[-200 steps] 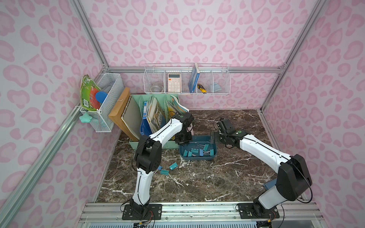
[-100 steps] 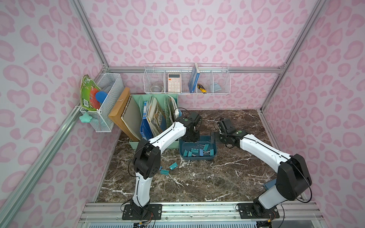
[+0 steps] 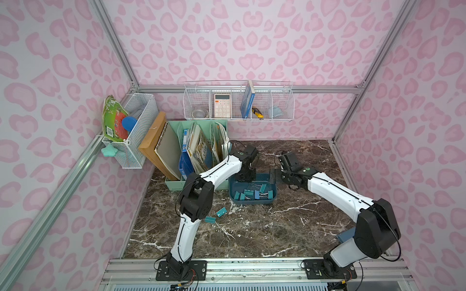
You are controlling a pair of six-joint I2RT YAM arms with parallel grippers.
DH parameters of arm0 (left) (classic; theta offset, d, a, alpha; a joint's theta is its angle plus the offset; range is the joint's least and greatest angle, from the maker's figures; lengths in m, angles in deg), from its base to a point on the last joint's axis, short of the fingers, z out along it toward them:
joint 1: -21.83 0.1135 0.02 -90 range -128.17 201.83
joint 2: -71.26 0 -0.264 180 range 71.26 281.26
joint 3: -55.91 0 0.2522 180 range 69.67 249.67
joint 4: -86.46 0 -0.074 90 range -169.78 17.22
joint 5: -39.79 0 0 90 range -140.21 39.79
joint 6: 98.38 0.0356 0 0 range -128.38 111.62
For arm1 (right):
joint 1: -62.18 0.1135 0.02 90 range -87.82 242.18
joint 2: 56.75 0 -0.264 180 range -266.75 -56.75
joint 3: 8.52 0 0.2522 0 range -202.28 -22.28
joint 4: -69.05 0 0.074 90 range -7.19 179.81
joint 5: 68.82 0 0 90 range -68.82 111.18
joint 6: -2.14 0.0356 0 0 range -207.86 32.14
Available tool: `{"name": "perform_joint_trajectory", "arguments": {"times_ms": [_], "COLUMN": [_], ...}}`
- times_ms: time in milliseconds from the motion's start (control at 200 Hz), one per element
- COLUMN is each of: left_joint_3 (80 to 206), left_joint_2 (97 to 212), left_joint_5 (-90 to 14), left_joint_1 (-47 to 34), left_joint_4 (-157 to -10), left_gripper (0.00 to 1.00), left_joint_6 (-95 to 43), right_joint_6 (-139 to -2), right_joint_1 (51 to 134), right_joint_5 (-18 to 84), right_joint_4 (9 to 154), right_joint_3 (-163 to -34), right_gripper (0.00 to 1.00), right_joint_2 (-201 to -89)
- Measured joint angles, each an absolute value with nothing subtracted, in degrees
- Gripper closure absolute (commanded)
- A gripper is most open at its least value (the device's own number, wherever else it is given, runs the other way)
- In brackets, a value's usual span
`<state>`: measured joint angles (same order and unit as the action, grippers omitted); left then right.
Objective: Take out the binder clips from the storage box
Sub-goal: Pick up the binder clip from the storage box.
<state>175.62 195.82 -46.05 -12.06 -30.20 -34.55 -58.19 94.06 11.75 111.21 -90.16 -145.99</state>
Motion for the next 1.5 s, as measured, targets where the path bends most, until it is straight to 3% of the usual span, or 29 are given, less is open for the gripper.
{"name": "perform_joint_trajectory", "arguments": {"times_ms": [820,875,945,995,1215,1500], "left_joint_3": [174.9,175.0,175.1,175.2,173.8,167.5], "left_joint_2": [201.5,201.8,202.0,202.2,199.9,186.2], "left_joint_5": [-46.9,-47.3,-47.7,-47.9,-49.2,-52.3], "left_joint_1": [-12.7,-12.7,-12.8,-12.8,-13.0,-14.2], "left_joint_4": [-30.4,-30.5,-30.7,-31.1,-32.2,-32.5], "left_gripper": [0.76,0.8,0.95,1.0,1.0,1.0], "left_joint_6": [-33.7,-33.7,-33.7,-33.5,-34.0,-37.7], "right_joint_6": [-58.2,-58.2,-58.3,-58.3,-59.2,-61.1], "right_joint_1": [94.0,94.0,94.0,94.0,94.0,94.0], "right_joint_5": [11.8,11.8,12.0,12.0,12.7,14.7], "right_joint_4": [111.3,111.4,111.4,111.5,111.6,111.0], "right_joint_3": [-90.2,-90.2,-90.6,-90.8,-92.0,-90.7], "right_gripper": [0.0,0.0,0.0,0.0,0.0,0.0], "right_joint_2": [-146.4,-146.4,-146.7,-146.9,-147.8,-146.6]}}
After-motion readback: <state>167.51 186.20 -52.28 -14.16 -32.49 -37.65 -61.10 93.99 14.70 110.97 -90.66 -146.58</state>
